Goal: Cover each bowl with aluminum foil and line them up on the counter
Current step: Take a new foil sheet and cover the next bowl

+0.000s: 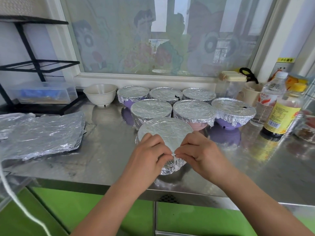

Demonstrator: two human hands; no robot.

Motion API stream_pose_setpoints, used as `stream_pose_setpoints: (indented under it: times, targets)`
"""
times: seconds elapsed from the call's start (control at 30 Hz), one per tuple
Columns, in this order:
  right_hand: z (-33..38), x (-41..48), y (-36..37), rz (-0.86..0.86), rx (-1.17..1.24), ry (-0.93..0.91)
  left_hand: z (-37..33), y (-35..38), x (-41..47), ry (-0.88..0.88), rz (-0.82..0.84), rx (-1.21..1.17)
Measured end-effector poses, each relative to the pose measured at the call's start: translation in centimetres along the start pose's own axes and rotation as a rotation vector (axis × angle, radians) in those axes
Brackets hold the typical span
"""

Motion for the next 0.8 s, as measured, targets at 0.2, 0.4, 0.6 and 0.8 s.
stream_pose_setpoints:
  times: [0.2, 0.4, 0.6, 0.8]
  targets:
    - [-1.2, -0.3, -0.9, 0.027, 0.025, 0.002, 2.0, -1.4, -0.3, -0.029, 0.04, -0.203]
    - [-0.9, -0.2, -0.2, 0.007, 0.017, -0.022, 1.8, -1.2, 0.0, -0.001, 0.037, -0.15]
    - [-0.8, -0.6, -0.4, 0.005, 0.048, -0.002, 1.5, -0.6, 0.3, 0.007, 0.062, -0.133]
    - [-1.5, -0.6, -1.1, 0.004, 0.043, 0.006, 1.9, -1.1, 0.1, -0.002, 0.034, -0.171]
Point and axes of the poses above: each hand's wrist, its own x-axis towards the middle knuckle, its own y-axis out of the palm, z = x × y, the point moved 1 cm from there along x, towards the middle knuckle, and after that the axes turned 15 degrees about y, right-handed, at the moved point
